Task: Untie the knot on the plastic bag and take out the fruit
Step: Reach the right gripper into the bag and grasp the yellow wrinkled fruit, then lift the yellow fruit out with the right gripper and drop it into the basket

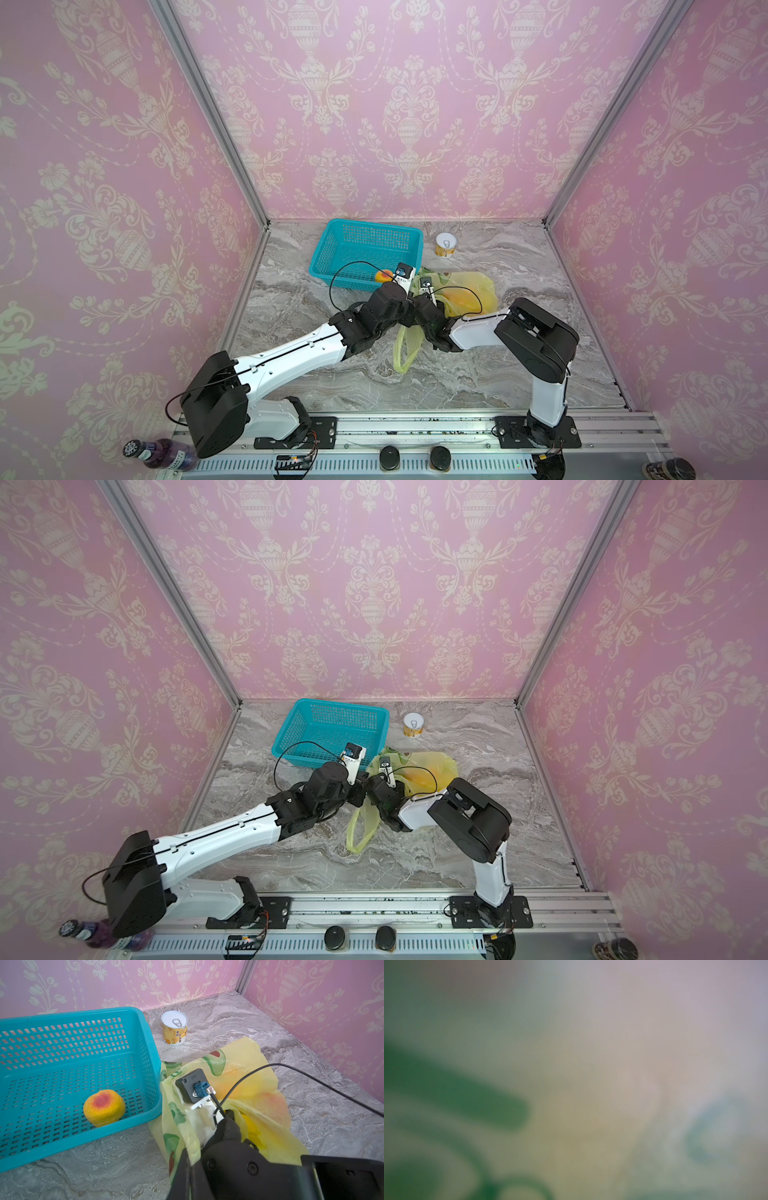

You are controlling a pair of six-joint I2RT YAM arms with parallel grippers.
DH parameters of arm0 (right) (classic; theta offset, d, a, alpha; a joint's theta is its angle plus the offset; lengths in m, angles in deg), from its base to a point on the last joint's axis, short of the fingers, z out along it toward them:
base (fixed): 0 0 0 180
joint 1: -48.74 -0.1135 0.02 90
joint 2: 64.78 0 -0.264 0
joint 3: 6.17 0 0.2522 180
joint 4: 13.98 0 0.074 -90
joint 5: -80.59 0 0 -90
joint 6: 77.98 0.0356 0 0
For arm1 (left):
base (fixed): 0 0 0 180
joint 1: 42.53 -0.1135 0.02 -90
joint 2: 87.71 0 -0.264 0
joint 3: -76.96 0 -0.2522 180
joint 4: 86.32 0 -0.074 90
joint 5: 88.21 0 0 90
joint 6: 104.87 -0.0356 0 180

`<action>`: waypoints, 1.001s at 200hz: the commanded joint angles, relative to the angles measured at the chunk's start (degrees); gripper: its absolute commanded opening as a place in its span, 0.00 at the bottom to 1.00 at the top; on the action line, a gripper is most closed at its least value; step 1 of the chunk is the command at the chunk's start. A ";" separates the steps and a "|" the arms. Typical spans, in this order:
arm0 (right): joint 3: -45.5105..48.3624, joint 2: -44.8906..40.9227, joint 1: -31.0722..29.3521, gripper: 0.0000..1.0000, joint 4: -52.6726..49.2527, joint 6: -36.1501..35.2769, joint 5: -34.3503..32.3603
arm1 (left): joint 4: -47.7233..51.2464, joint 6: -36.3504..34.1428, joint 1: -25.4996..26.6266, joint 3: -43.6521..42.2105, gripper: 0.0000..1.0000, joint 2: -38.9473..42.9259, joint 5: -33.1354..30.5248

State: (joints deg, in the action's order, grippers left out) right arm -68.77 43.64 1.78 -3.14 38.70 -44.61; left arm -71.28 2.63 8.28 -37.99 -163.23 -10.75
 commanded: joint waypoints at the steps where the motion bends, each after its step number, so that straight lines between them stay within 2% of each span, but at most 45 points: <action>1: 3.42 -6.66 -1.30 0.39 0.27 -1.52 0.09 | 0.48 0.24 0.26 0.13 0.00 -0.23 -0.54; 31: 9.61 -16.51 -4.96 0.32 -0.02 -4.17 -0.79 | 0.82 0.35 0.26 0.70 0.00 -1.09 -2.27; 62: 16.40 -25.44 -7.66 0.31 -0.44 -2.43 -0.44 | 1.20 0.81 0.26 1.26 0.00 -1.67 -3.25; 80: 19.68 -30.01 -8.37 0.28 -1.44 -0.93 0.64 | 1.36 0.99 0.21 1.36 0.00 -1.73 -3.35; 108: 24.27 -39.97 -12.53 0.28 -1.32 -4.49 2.24 | 1.62 1.10 0.17 1.53 0.00 -1.81 -4.07; 130: 26.27 -49.74 -15.97 0.25 -4.38 -7.22 1.81 | 1.71 0.92 0.17 1.80 0.00 -2.08 -3.97; 167: 28.27 -68.27 -17.11 0.23 -8.14 -11.12 7.77 | 1.63 0.60 0.23 1.80 0.00 -2.06 -3.78; 200: 26.51 -78.30 -16.94 0.24 -10.05 -15.39 2.71 | 1.18 0.35 0.18 1.45 0.00 -2.15 -3.15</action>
State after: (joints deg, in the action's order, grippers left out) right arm -41.54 -30.37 -14.94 -10.98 28.30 -38.97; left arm -70.60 2.83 8.28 -37.89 -164.76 -13.57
